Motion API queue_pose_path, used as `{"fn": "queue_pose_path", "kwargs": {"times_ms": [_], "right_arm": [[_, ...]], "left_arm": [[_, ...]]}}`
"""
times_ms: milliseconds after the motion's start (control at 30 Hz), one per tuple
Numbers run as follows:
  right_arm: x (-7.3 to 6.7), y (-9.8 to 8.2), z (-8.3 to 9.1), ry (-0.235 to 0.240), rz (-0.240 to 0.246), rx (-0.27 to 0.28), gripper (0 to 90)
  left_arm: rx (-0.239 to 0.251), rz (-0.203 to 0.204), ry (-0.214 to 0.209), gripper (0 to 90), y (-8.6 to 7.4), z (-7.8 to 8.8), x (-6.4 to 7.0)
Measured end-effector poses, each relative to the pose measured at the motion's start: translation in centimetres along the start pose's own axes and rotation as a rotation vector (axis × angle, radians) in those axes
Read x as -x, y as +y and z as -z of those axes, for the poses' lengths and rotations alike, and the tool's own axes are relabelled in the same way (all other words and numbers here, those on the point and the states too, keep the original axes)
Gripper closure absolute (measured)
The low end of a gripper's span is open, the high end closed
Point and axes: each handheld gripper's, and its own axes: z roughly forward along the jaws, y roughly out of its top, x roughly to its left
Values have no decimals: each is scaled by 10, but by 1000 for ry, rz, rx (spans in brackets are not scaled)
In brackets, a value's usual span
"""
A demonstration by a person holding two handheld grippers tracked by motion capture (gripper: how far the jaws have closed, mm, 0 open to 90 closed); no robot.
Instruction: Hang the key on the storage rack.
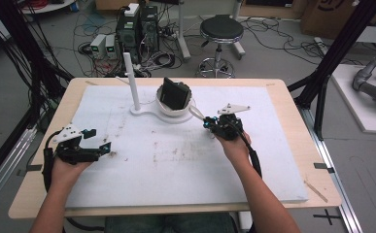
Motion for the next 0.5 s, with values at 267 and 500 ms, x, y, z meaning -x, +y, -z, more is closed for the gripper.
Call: {"fn": "queue_pose_path", "kwargs": {"times_ms": [267,500], "right_arm": [[-10,15,10,8,48,79,828],[-24,41,12,14,86,143,828]], "left_arm": [[9,-1,-1,168,2,1,1],[8,3,-1,168,1,2,0]]}}
